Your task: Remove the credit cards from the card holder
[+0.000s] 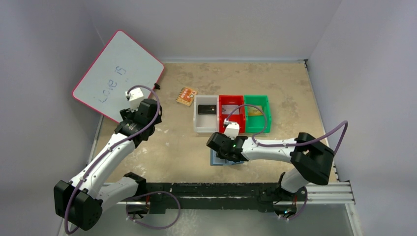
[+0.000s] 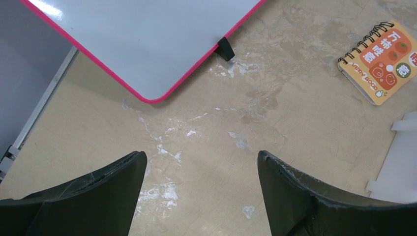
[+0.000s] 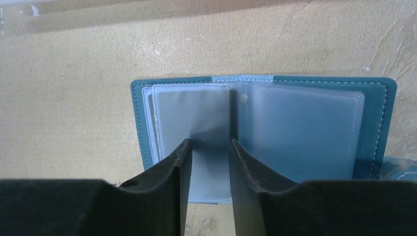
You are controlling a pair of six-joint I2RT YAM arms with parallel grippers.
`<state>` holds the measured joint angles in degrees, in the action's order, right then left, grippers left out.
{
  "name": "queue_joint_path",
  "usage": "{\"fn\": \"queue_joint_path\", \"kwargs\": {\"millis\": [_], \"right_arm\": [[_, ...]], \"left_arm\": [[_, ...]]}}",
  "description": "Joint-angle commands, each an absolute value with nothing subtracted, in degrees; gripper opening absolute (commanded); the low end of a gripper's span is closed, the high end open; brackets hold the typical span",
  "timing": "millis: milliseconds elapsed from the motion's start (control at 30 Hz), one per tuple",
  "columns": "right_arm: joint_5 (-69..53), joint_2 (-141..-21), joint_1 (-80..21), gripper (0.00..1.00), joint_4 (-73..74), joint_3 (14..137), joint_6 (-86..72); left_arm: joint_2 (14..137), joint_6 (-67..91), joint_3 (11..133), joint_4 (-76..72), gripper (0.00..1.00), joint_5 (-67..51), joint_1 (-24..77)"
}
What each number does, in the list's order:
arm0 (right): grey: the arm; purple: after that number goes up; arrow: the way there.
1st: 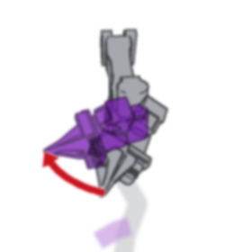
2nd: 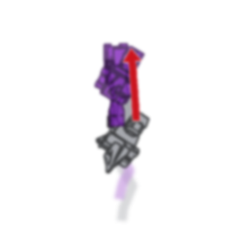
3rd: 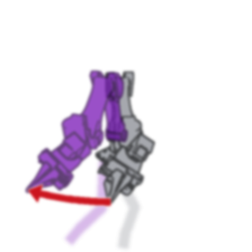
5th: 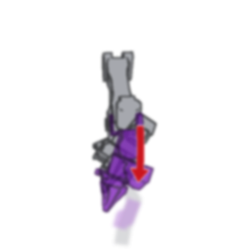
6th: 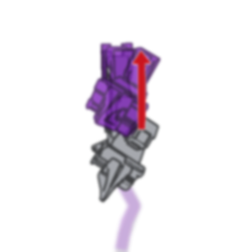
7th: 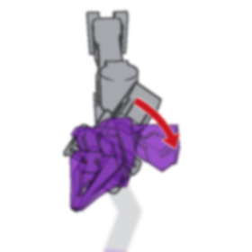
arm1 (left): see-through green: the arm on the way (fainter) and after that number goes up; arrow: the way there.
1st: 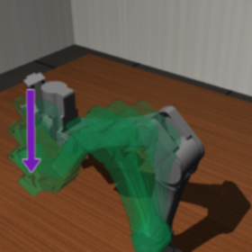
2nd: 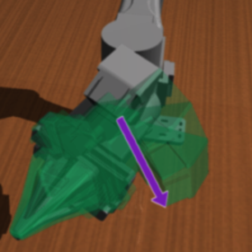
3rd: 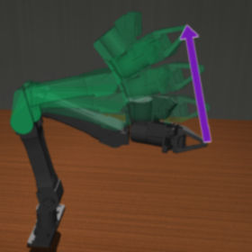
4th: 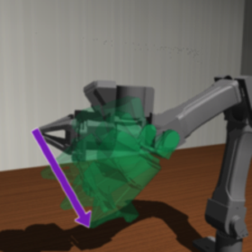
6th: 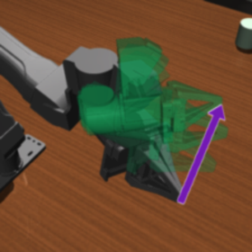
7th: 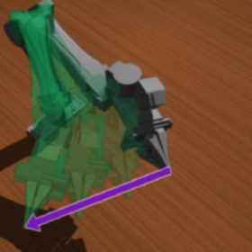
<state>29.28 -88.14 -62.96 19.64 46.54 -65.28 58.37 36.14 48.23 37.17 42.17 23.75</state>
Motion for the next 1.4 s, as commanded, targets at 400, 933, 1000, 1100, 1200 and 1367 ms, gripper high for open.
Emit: {"fn": "queue_joint_path", "kwargs": {"millis": [400,933,1000,1100,1200,1367], "right_arm": [[26.92,-86.73,-63.02,0.57,17.32,44.65,-65.24],[26.55,-90.24,-63.23,0.44,17.89,44.45,-65.88],[24.69,-89.39,-63.22,0.38,16.15,43.24,-65.7],[23.27,-88.16,-63.06,0.29,12.38,41.25,-64.91],[22.54,-88.02,-62.71,0.23,10.81,40.37,-64.79],[19.74,-86.37,-61.52,0.13,5.94,37.1,-64.36]], "left_arm": [[58.18,34.69,49.12,35.12,0.83,42.27,23.5],[58.08,34.69,49.12,35.21,0.82,42.11,23.47],[58.01,34.44,48.97,35.01,0.82,41.08,23.48],[57.81,33.6,48.69,34.09,0.82,37.19,23.5],[56.65,33.36,47.93,32.36,0.82,31.52,23.51],[55.02,37.45,45.82,26.94,0.78,15.41,24.21]]}}
